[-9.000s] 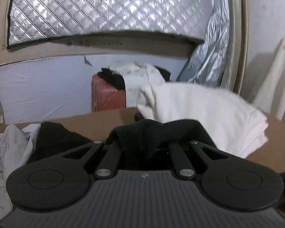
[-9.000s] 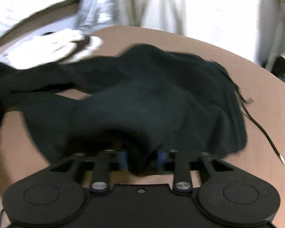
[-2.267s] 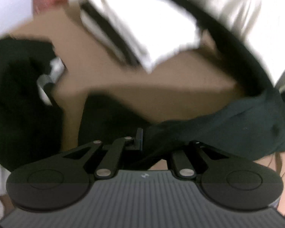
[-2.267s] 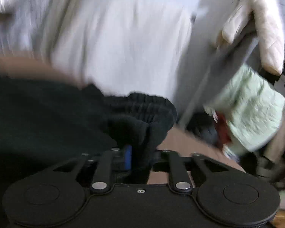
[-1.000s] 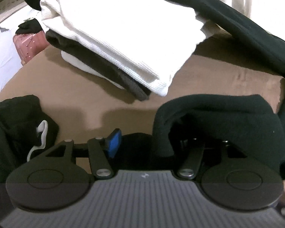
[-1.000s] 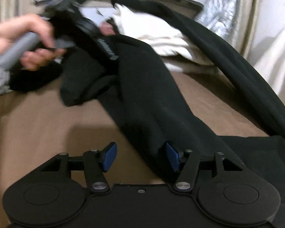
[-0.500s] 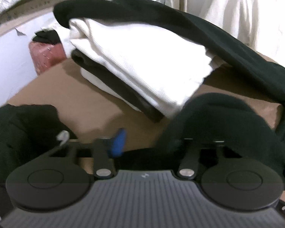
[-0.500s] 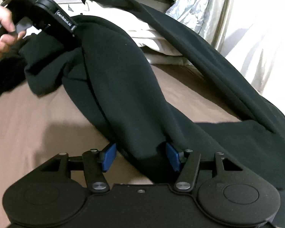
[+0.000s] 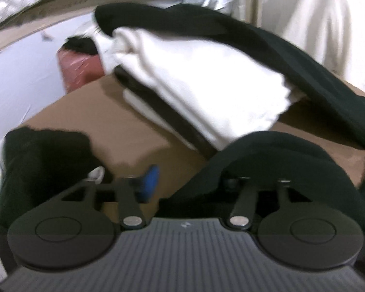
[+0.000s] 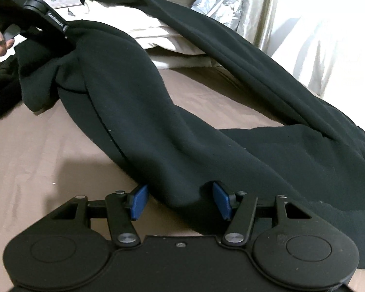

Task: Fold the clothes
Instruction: 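Pull the sleeve with the left gripper across the sweatshirt body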

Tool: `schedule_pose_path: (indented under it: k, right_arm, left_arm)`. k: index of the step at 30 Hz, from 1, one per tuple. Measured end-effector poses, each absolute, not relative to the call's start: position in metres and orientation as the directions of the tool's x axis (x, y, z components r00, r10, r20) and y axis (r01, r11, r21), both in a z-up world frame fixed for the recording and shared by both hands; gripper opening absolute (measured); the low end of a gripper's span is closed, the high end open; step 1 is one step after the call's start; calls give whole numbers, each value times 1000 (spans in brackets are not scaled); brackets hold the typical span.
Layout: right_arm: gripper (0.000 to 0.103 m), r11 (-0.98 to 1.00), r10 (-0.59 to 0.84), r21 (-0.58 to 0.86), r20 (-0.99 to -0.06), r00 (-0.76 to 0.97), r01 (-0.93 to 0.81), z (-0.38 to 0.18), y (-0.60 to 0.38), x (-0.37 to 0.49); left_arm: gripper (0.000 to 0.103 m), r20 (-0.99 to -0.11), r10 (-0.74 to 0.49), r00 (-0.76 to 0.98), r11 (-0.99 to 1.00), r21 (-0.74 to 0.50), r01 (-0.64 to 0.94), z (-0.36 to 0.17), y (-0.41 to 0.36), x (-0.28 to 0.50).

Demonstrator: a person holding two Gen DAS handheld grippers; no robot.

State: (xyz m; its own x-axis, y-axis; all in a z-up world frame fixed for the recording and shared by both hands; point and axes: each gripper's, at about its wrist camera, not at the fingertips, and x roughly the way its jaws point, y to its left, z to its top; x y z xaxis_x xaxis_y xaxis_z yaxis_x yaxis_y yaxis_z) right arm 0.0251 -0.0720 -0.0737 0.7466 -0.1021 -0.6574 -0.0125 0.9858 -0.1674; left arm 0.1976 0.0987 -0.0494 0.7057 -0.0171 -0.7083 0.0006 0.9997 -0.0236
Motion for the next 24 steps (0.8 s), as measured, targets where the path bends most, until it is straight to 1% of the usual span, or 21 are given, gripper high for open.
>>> schedule_pose_path:
  k: [3,5,7,9,11,13,16,20,21,22,24]
  right_arm:
    - [63,980,-112,-197,-622,775,-16,-66,-71,15]
    - [63,981,-93,-189,-621,778,-33,-63,-73,11]
    - [63,986,-72,-163,-628,775,-41,-63,-77,8]
    - [63,993,-50,-114,-640,767,-30,-67,-83,7]
    - [63,997,-36,-78,-648,761,-19,-70,-89,6]
    - [63,998,-32,-61,-651,758,-11,-72,-92,5]
    - [63,997,-48,-82,-647,761,-7,-70,-92,5]
    - [63,996,-63,-91,-633,772,6,-66,-93,8]
    - [63,996,-66,-92,-632,772,9,-66,-93,9]
    - [63,995,-70,-95,-632,772,12,-66,-92,9]
    - [63,995,-74,-96,-635,769,16,-66,-93,10]
  left_arm:
    - [69,-717,-43,695,998,-57,3,-48,109,198]
    - [69,-724,-48,688,998,-66,0,-48,111,196]
    - [68,-728,-29,685,998,-54,-15,-50,110,195]
    - [60,-711,-2,704,1000,-22,-19,-50,106,196]
    - [35,-678,28,734,1000,22,-18,-48,100,197]
    - [26,-643,56,763,998,65,-18,-47,95,199]
    - [26,-587,95,804,991,129,-23,-45,86,201]
    - [29,-509,143,849,977,211,-38,-43,75,206]
    - [30,-512,156,845,975,217,-48,-46,76,209]
    - [35,-516,163,841,975,214,-58,-48,79,211]
    - [40,-510,183,841,974,210,-84,-48,85,213]
